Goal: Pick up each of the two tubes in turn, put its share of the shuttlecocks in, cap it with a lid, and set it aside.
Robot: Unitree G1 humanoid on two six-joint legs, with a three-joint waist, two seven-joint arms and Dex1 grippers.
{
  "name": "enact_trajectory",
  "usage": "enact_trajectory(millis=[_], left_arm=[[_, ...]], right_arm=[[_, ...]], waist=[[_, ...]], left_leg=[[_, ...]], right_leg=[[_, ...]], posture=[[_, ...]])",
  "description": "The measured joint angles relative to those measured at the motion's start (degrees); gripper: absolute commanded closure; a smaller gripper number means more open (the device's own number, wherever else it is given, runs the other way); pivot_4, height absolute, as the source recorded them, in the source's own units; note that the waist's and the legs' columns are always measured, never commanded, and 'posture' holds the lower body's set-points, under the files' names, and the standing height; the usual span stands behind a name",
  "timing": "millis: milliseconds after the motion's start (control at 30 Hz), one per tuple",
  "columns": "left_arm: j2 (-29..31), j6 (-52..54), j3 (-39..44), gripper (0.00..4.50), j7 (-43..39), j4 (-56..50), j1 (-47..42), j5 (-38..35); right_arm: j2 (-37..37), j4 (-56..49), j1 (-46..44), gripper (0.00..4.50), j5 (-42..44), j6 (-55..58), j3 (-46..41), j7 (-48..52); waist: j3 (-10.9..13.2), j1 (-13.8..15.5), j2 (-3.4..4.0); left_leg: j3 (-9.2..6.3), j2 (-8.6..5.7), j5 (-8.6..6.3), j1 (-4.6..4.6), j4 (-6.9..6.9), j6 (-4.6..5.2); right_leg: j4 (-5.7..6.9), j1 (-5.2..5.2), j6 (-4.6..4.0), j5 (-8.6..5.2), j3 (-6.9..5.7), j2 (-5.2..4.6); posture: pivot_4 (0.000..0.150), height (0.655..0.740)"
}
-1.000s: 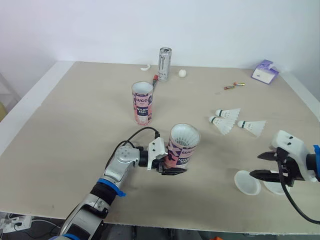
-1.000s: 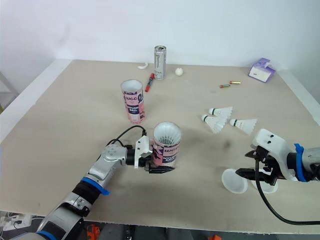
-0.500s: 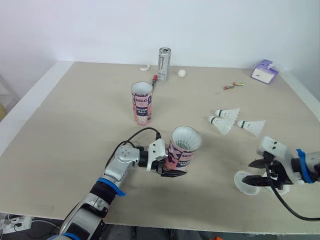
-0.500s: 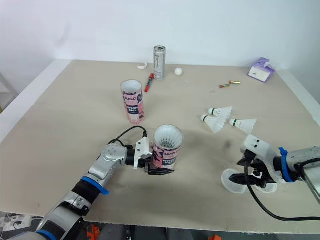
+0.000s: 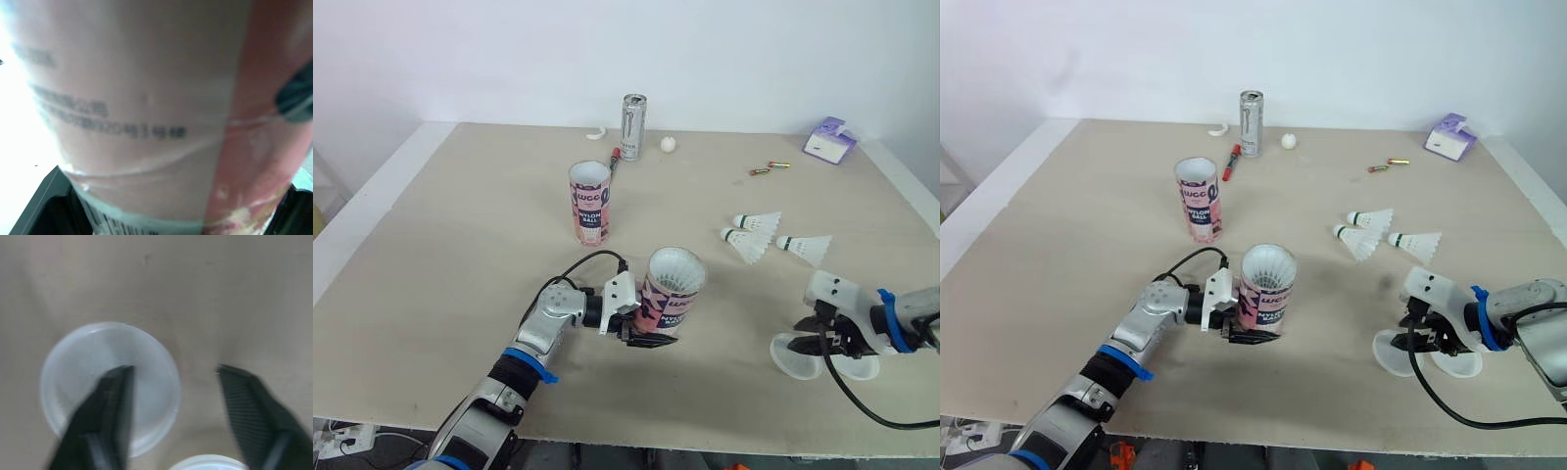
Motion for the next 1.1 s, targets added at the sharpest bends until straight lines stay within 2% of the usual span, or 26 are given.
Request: enact_trajectory(millis=[100, 133, 500, 700, 933, 1033, 1067, 1100], left_arm=[[0.01, 0.00, -0.01, 0.82, 0.01, 0.14, -0.03, 0.06], [0.01, 0.04, -0.01, 0.82, 0.04, 0.21, -0.05, 0.11], [0.01, 0.05, -0.22, 0.82, -0.54, 1.42, -0.65, 0.23], [0.06, 0.76, -0.18, 0.82, -0.84, 2.39, -1.19, 0.20], [0.00, 1.26, -0.21, 0.82, -1.62, 3.05, -2.02, 0.23], [-0.18, 1.20, -0.62, 0.82, -1.58, 3.12, -2.22, 0.29], [-0.18, 1.14, -0.70, 0.82, -1.60, 3.14, -2.28, 0.37], [-0.18, 1.14, -0.70, 0.82, -1.60, 3.13, -2.28, 0.37]], right_arm=[[-0.21, 0.29, 0.25, 4.39, -0.88, -2.17, 0.25, 0.28], [-0.22, 0.30, 0.46, 4.45, -0.97, -2.69, 0.25, 0.34], [0.46, -0.70, 4.65, 4.45, -1.43, -9.13, -2.62, -0.64], [0.62, -6.20, 1.61, 4.45, 1.81, -14.85, -8.53, 1.71], [-0.58, -11.48, -14.16, 4.45, 8.70, -13.39, -9.15, 4.79], [-0.46, -13.11, -23.69, 4.45, 11.51, -10.67, -6.43, 5.33], [0.38, -13.33, -29.40, 4.45, 12.34, -9.27, -4.10, 5.55], [0.41, -13.33, -29.49, 4.45, 12.34, -9.25, -4.05, 5.56]], waist=[[0.00, 0.00, -0.01], [-0.01, 0.00, -0.02], [-0.01, 0.02, -0.11], [-0.02, -0.03, -0.09], [-0.11, -0.05, 0.06], [-0.12, -0.03, 0.06], [-0.12, -0.04, 0.06], [-0.13, -0.04, 0.07]], left_leg=[[0.00, 0.01, 0.00, 0.09, -0.02, -0.01], [0.00, 0.01, -0.01, 0.13, -0.02, -0.01], [-0.06, 0.07, -0.05, 0.44, -0.03, -0.08], [-0.07, 0.08, -0.05, 0.48, -0.03, -0.08], [-0.05, 0.10, -0.06, 0.49, -0.10, -0.09], [-0.07, 0.14, -0.06, 0.46, -0.21, -0.10], [-0.07, 0.19, -0.07, 0.46, -0.23, -0.10], [-0.06, 0.21, -0.07, 0.46, -0.29, -0.10]], right_leg=[[0.00, 0.08, -0.02, -0.02, -0.01, 0.00], [0.00, 0.13, -0.03, -0.02, -0.01, 0.00], [-0.08, 0.50, -0.11, -0.07, -0.21, -0.04], [-0.08, 0.51, -0.09, -0.05, -0.25, -0.04], [-0.12, 0.46, -0.16, -0.09, -0.34, -0.15], [-0.35, 0.49, -0.18, -0.08, -0.41, -0.25], [-0.48, 0.50, -0.20, -0.06, -0.43, -0.26], [-0.58, 0.51, -0.21, -0.03, -0.43, -0.29]], posture=[[0.150, 0.7400], [0.150, 0.7400], [0.150, 0.7400], [0.150, 0.7400], [0.150, 0.7400], [0.150, 0.7400], [0.150, 0.7400], [0.150, 0.7400]])
